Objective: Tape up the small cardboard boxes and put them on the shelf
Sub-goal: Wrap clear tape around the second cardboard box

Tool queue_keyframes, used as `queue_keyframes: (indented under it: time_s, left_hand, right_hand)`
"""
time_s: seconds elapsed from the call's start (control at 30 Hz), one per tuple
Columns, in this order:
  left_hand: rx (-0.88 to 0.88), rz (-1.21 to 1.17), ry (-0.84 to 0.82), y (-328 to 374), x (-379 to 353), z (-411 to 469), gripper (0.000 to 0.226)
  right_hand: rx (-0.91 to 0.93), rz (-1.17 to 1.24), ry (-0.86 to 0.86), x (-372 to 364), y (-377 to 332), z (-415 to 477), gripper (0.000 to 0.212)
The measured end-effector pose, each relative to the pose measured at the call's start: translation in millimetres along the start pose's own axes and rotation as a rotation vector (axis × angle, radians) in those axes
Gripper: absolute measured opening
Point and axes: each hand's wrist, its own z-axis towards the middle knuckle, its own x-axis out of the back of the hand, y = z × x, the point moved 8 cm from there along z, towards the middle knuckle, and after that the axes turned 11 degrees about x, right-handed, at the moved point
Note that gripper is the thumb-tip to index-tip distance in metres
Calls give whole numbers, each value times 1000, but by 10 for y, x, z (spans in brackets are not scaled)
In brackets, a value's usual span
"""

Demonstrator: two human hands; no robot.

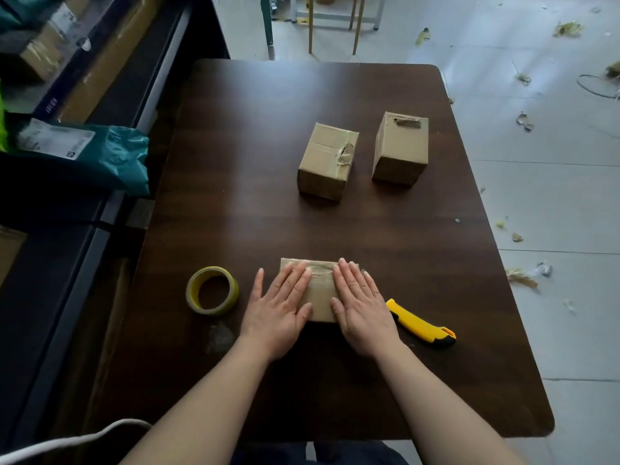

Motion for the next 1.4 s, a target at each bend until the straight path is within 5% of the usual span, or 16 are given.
queue_keyframes:
  time_s: [0.2, 0.43, 0.9, 1.0, 1.13, 1.27, 1.4]
  left_hand:
    - [150, -175, -76, -9, -94, -30, 74]
    - [276, -780, -135, -94, -81, 7, 91]
    - [461, -1022, -235, -210, -79, 87, 94]
    - [531, -1208, -277, -234, -43, 119, 83]
    - [654, -1427, -142, -420, 85, 172, 21]
    - [620, -1407, 57, -544, 400, 184, 20]
    - [585, -1260, 50, -575, 495, 122, 38]
  right_hand:
    - [-131, 165, 57, -118, 8, -8, 64]
    - [-221, 447, 222, -117, -30, -2, 64]
    - [-600, 1056, 265, -237, 216, -10, 55]
    - [-665, 1200, 278, -171, 294, 24, 48]
    - [-768, 1506, 464, -45, 447, -24, 41]
    - [-727, 1440, 603, 283, 465, -34, 28]
    - [-679, 1393, 648, 396, 370, -38, 30]
